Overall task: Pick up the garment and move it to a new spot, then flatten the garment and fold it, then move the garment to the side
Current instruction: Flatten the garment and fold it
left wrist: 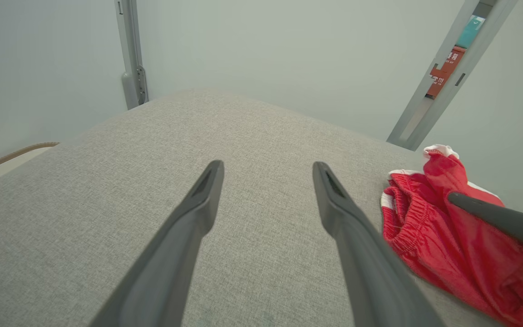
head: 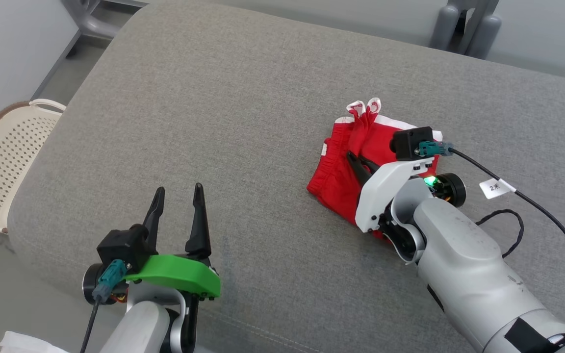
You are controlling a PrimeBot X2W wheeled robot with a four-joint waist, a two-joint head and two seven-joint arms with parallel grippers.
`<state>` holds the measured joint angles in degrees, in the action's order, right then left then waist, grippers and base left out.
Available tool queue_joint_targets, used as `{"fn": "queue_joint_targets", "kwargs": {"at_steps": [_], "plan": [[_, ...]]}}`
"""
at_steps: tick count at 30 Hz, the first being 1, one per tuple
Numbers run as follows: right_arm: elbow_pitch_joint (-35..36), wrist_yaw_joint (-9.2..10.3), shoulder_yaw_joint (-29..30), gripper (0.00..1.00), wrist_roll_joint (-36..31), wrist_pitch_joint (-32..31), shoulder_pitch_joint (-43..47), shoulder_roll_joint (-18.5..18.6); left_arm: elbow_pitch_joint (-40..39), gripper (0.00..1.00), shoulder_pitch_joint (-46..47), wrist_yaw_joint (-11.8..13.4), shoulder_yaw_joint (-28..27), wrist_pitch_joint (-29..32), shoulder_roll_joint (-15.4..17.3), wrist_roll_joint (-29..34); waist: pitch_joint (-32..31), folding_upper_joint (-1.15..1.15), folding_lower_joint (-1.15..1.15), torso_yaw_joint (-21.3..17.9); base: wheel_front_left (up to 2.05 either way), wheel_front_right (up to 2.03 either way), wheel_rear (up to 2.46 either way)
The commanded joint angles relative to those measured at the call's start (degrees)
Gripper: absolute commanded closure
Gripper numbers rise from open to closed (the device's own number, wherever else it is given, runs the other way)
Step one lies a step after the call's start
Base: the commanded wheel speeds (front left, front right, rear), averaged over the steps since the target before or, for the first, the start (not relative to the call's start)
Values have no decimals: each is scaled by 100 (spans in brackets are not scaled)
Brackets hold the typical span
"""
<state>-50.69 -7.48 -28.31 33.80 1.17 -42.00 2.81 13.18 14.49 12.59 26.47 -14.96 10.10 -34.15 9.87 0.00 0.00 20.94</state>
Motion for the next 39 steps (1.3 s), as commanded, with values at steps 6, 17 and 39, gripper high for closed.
{"fn": "queue_joint_targets", "kwargs": {"at_steps": [6, 17, 39], "plan": [[-206, 0, -338, 0, 177, 207, -203, 14, 42, 0, -17, -54, -125, -26, -89, 119, 84, 0, 0, 43, 0, 0, 0], [16, 0, -545, 0, 299, 804, -304, 21, 62, 0, -152, -144, -238, -24, -213, 255, -17, 0, 0, -296, 0, 0, 0], [-816, 0, 615, 100, -1309, 1114, 104, 205, -88, 0, -90, -139, -309, -24, -121, 332, 46, 0, 0, -230, 0, 0, 0]]}}
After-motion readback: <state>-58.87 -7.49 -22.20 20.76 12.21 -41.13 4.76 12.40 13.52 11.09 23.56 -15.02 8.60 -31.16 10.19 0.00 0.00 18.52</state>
